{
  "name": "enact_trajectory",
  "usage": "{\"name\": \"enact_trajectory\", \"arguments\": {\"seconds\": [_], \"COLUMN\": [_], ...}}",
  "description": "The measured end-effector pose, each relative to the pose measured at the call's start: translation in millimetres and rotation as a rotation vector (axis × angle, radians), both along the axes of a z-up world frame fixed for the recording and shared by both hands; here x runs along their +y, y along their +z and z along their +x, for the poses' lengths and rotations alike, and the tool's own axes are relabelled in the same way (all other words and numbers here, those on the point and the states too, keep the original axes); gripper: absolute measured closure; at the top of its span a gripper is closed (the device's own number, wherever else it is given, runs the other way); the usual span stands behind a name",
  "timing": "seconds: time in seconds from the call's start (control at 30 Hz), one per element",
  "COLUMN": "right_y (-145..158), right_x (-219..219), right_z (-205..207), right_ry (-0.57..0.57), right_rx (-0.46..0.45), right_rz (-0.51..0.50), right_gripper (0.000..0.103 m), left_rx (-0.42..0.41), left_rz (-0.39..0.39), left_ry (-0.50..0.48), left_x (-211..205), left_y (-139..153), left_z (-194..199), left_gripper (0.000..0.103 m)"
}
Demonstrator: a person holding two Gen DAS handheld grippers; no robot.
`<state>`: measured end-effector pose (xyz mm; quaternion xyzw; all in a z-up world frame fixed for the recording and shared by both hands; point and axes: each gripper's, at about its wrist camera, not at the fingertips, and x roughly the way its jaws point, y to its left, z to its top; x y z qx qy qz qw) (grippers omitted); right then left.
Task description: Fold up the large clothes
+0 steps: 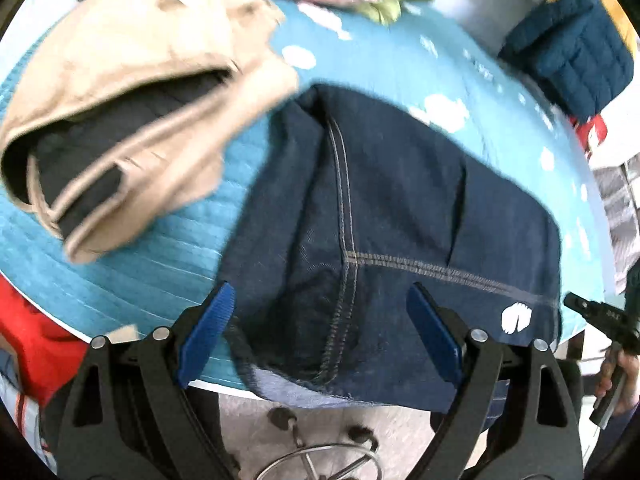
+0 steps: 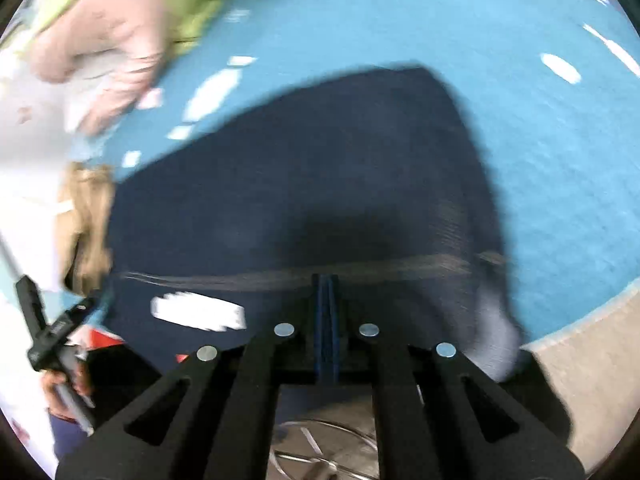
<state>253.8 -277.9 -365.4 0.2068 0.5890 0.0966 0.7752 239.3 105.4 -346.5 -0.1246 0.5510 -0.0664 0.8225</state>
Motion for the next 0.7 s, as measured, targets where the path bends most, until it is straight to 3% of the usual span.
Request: {"name": "enact_trajectory", "arguments": {"seconds": [0.1,0.23,0.3,0.43,0.57,0.7], "right_y": [3.3,-13.2,-26.8,-75.0,-75.7,-54.9], "right_x": [43.4,85.3,90.8,84.0,77.1,81.9], "right_z": [30.7,71.2,83.1,102.6,102.1,62.3], "right_ry": [0.052,0.048,0.028,-0.047,-0.052,0.002], "right_rx": [-0.045,-0.042,-0.012,0.100,0.115,0.119], "right_rz": [0.022,0.022,-0.013,0.056,0.095,0.081], "right_gripper": [0.099,0.099,0.099,0.103,0.103,0.099], "left_rx": [-0.011,0.034,0.053,0.086,0.117,0.117], "left_rz": [0.002,0.001,-0.037,-0.135,-0.136,-0.179], "left_ry": [0.033,0.087,0.128,0.149,0.150,0.176], "left_x": [10.6,33.9,47.3,58.6,64.2,69.3], "left_y": [4.4,-13.9,-16.9,-30.2,-36.9,-38.2], "left_z": [-3.5,-4.7,-3.3,-0.4,1.8,3.1], "left_gripper": [0.014,0.014,0.014,0.014,0.014,0.013]}}
